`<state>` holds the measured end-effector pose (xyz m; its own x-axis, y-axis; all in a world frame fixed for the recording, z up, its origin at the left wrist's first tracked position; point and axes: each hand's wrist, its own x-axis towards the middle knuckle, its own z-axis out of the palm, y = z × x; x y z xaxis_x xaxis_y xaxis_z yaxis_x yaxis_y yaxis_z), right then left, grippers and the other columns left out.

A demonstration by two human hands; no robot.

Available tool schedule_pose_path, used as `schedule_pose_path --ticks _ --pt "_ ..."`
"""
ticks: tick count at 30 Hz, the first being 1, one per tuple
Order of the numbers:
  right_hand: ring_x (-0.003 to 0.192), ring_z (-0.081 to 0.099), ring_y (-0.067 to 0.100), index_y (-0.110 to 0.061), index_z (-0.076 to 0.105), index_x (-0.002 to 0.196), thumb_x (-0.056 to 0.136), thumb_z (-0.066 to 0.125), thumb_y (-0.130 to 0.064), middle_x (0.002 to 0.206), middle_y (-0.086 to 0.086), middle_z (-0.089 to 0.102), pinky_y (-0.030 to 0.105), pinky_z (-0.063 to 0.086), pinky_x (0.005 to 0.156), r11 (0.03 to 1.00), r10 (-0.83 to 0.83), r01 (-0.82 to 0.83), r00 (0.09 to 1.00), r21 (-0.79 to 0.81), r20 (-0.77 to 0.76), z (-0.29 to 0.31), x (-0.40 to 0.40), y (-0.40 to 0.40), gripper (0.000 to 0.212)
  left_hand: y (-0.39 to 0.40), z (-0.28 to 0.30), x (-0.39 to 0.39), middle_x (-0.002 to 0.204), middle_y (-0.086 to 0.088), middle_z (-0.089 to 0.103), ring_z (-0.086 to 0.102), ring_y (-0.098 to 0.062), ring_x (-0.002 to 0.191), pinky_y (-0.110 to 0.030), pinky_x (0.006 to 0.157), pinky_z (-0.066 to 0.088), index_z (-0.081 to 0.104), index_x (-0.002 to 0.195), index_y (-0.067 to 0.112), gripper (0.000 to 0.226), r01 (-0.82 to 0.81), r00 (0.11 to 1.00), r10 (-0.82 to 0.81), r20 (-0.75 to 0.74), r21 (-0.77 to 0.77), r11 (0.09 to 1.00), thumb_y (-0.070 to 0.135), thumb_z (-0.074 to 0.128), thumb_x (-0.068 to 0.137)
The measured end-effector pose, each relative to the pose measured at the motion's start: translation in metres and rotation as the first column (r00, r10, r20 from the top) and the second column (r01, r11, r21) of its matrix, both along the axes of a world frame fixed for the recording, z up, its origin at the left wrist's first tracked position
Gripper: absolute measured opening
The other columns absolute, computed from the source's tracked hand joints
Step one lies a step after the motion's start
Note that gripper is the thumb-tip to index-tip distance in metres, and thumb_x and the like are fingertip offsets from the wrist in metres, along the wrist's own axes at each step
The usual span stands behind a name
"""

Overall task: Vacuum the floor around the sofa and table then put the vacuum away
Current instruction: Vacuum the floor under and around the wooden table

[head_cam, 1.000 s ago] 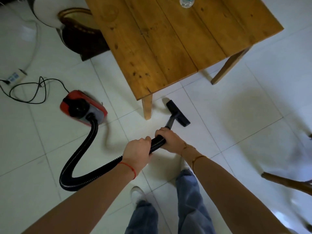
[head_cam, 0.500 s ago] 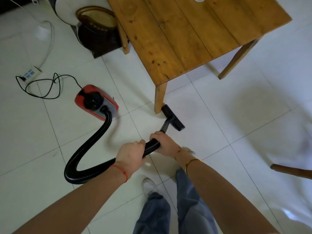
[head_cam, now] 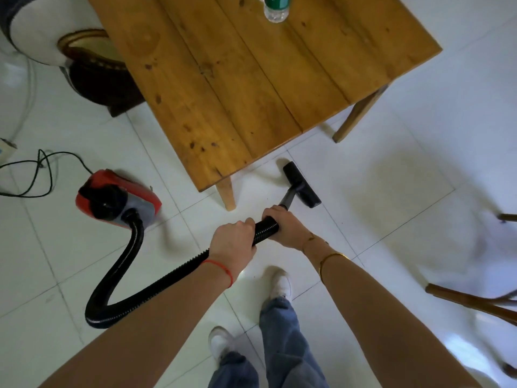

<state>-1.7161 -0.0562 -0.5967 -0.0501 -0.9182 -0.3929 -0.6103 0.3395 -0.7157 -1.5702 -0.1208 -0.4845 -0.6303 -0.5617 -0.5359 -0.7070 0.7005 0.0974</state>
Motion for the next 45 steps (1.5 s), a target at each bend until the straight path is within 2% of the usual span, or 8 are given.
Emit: schedule_pose_path --ticks 10,19,28,33,38,40,43,45 --pt "0.090 0.050 0.014 -0.020 0.055 0.094 0.080 0.071 -0.019 0.095 -0.003 0.055 0.026 0.041 0.093 0.997 -0.035 0.042 0.994 0.060 -0.102 -0.004 -0.156 -0.020 0.022 -0.021 -0.025 -0.151 0.102 -0.004 0.064 0.065 -0.020 0.089 -0.026 0.066 0.043 0.047 0.115 0.013 0.028 0.036 0.996 -0.037 -0.087 -0.019 0.999 0.029 0.055 0.093" --pt "0.092 0.052 0.015 -0.018 0.057 0.096 0.080 0.071 -0.020 0.097 -0.001 0.057 0.025 0.041 0.092 0.997 -0.053 0.058 0.993 0.046 -0.102 -0.003 -0.171 -0.019 0.022 -0.025 -0.027 -0.167 0.102 -0.004 0.065 0.066 -0.021 0.089 -0.027 0.071 0.048 0.048 0.116 0.013 0.031 0.073 0.992 -0.074 -0.104 -0.022 0.997 0.033 0.056 0.093" --pt "0.092 0.050 0.015 -0.017 0.055 0.096 0.079 0.071 -0.019 0.096 0.000 0.056 0.027 0.043 0.089 0.998 -0.026 0.030 0.998 0.063 -0.064 0.004 -0.086 -0.002 0.023 -0.012 -0.011 -0.086 0.099 -0.002 0.065 0.066 -0.020 0.085 -0.027 0.068 0.048 0.048 0.113 0.014 0.028 0.096 0.995 -0.097 -0.036 -0.004 0.995 0.032 0.054 0.093" --pt "0.087 0.048 0.014 -0.015 0.056 0.095 0.079 0.071 -0.016 0.092 -0.002 0.053 0.022 0.039 0.083 0.997 -0.022 0.026 0.998 0.069 -0.051 0.012 -0.005 0.010 0.022 -0.002 0.001 -0.010 0.099 -0.003 0.063 0.065 -0.021 0.085 -0.026 0.064 0.041 0.048 0.112 0.013 0.026 0.109 0.994 -0.109 0.008 0.022 0.994 0.030 0.053 0.092" --pt "0.082 0.047 0.011 -0.024 0.049 0.085 0.079 0.070 -0.016 0.086 -0.006 0.051 0.019 0.034 0.078 0.997 -0.021 0.025 0.998 0.068 -0.057 0.012 0.095 0.018 0.023 0.003 0.008 0.085 0.100 -0.005 0.064 0.064 -0.023 0.086 -0.030 0.068 0.044 0.049 0.113 0.013 0.026 0.115 0.992 -0.118 0.046 0.060 0.991 0.025 0.052 0.090" --pt "0.081 0.047 0.013 -0.021 0.050 0.083 0.078 0.069 -0.014 0.086 -0.003 0.053 0.020 0.034 0.076 0.998 -0.017 0.019 0.999 0.061 -0.044 0.012 0.137 0.017 0.021 0.004 0.010 0.127 0.103 -0.005 0.063 0.063 -0.024 0.089 -0.030 0.069 0.043 0.050 0.113 0.013 0.027 0.100 0.993 -0.104 0.054 0.063 0.993 0.026 0.053 0.090" --pt "0.082 0.049 0.019 -0.008 0.056 0.087 0.079 0.066 -0.009 0.090 0.009 0.058 0.027 0.040 0.076 0.999 -0.010 0.011 1.000 0.053 -0.028 0.016 0.198 0.014 0.013 0.004 0.014 0.184 0.108 -0.006 0.061 0.062 -0.025 0.094 -0.031 0.071 0.041 0.049 0.116 0.013 0.029 0.092 0.992 -0.097 0.084 0.057 0.994 0.029 0.052 0.091" --pt "0.081 0.048 0.018 -0.009 0.056 0.086 0.080 0.064 -0.009 0.089 0.010 0.058 0.029 0.042 0.077 0.998 -0.007 0.008 1.000 0.055 -0.019 0.020 0.236 0.010 0.010 0.001 0.018 0.219 0.109 -0.006 0.061 0.062 -0.024 0.096 -0.031 0.073 0.043 0.048 0.116 0.013 0.030 0.081 0.991 -0.086 0.099 0.054 0.995 0.029 0.052 0.092"
